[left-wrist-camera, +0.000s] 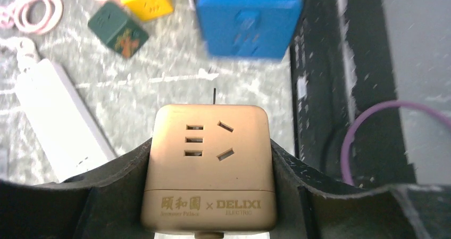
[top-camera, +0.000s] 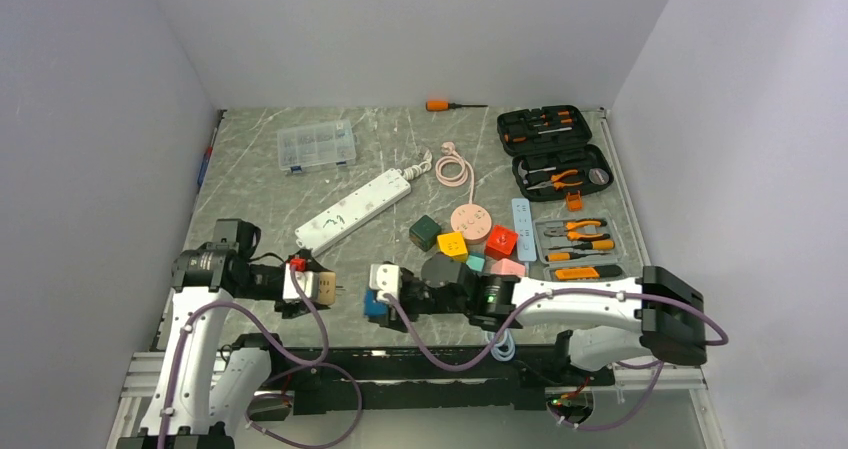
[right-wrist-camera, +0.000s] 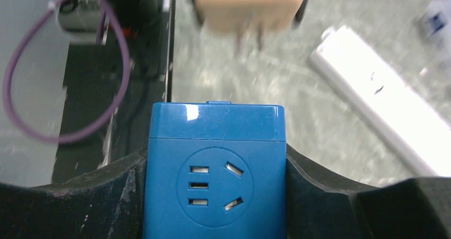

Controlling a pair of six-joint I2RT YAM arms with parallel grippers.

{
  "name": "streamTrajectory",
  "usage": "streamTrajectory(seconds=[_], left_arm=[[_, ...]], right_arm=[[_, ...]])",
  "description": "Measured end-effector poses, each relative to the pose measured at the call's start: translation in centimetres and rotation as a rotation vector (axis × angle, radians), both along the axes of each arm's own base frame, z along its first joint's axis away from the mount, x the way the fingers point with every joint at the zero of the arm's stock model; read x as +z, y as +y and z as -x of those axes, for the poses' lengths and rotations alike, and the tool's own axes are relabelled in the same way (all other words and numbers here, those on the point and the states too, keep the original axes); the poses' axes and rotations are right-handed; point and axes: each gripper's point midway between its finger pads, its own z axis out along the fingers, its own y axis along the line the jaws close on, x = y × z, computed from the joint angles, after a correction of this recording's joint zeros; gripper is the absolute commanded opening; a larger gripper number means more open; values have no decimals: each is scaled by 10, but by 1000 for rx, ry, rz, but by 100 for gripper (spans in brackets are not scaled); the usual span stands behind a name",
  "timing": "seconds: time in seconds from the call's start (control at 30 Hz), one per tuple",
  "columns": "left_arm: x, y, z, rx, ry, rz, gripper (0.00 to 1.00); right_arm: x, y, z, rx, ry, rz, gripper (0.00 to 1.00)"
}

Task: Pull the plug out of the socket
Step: Remove the plug from the socket, then place the socket at the center of the board.

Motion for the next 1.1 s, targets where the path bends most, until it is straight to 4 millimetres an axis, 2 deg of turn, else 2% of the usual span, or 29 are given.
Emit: streamTrajectory(seconds=[0.1,0.2,0.37,0.53,0.67,0.77,0.9,1.0,1.1], left_arm=[[-10,12,-13,35,-23,-78,0],[-15,18,-19,47,-37,-120,0],[-19,23,-25,64,-45,-154,0],[-25,26,-37,137,-15,-152,6],[-37,29,-58,249,40,-148,0],[-48,28,-75,313,84,-160,0],[-68,21,-88,343,136,-236,0],[-80,14,-89,341,159,-304,0],[-93,13,-90,361,206,-356,0]], right_arm=[[-28,-27,7,-9,44,96,0],[-40,-40,13,-14,76,138,0],[-36,-52,15,-52,118,115,0],[-23,-65,5,-222,237,63,0],[-33,-82,-10,-431,348,132,0],[-40,-88,-21,-566,398,166,0],[-63,-87,-38,-719,434,202,0],[-93,-89,-53,-815,414,256,0],[-122,-92,-77,-922,388,292,0]])
